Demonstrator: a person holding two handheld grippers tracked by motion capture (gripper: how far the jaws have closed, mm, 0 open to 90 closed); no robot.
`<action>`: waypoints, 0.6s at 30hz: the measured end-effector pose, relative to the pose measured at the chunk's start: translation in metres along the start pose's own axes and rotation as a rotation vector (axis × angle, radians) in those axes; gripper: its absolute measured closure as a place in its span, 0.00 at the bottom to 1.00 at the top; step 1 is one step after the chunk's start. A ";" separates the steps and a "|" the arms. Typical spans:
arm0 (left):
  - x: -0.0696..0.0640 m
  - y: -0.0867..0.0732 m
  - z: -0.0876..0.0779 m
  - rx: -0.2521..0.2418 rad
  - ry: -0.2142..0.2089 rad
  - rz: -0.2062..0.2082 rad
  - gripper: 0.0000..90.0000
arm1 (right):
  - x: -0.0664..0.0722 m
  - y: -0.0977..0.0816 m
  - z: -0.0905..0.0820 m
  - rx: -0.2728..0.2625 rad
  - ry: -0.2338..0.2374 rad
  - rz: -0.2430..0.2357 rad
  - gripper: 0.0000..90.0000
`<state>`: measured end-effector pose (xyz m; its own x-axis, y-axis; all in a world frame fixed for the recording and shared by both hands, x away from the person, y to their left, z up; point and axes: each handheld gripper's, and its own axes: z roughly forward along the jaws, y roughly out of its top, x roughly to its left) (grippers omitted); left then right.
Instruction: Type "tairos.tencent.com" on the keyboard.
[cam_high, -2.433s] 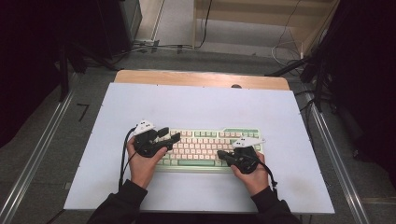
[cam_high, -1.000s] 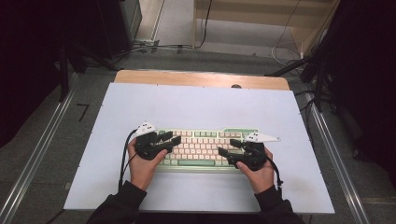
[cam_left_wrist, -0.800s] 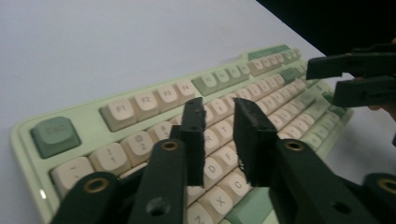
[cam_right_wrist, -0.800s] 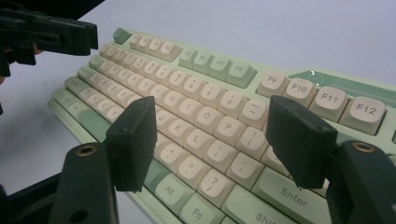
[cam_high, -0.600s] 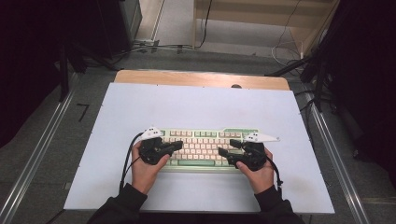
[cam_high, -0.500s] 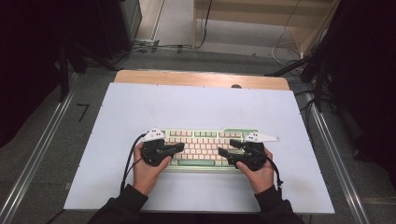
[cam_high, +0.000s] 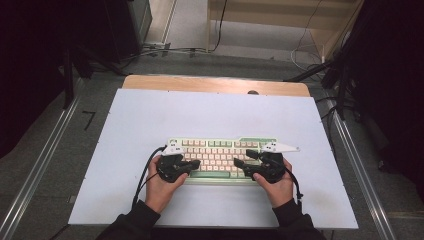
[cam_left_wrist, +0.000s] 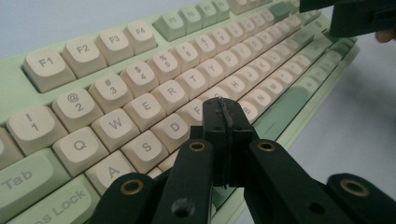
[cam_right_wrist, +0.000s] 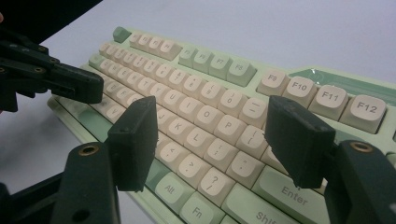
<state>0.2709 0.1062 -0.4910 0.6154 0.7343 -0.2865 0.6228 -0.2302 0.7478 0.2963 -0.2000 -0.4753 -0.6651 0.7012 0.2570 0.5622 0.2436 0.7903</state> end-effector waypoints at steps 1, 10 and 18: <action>0.000 0.000 0.000 0.010 0.003 0.004 1.00 | 0.000 0.000 0.000 0.000 0.001 0.001 0.37; 0.002 -0.001 0.004 0.021 0.005 -0.007 1.00 | 0.000 0.000 0.001 0.004 -0.003 -0.002 0.38; 0.007 0.005 -0.015 -0.184 -0.021 -0.055 0.59 | -0.001 0.000 0.001 0.006 -0.011 -0.002 0.39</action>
<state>0.2711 0.1203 -0.4802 0.5938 0.7289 -0.3407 0.5580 -0.0680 0.8270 0.2969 -0.2000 -0.4764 -0.6610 0.7078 0.2492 0.5635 0.2489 0.7877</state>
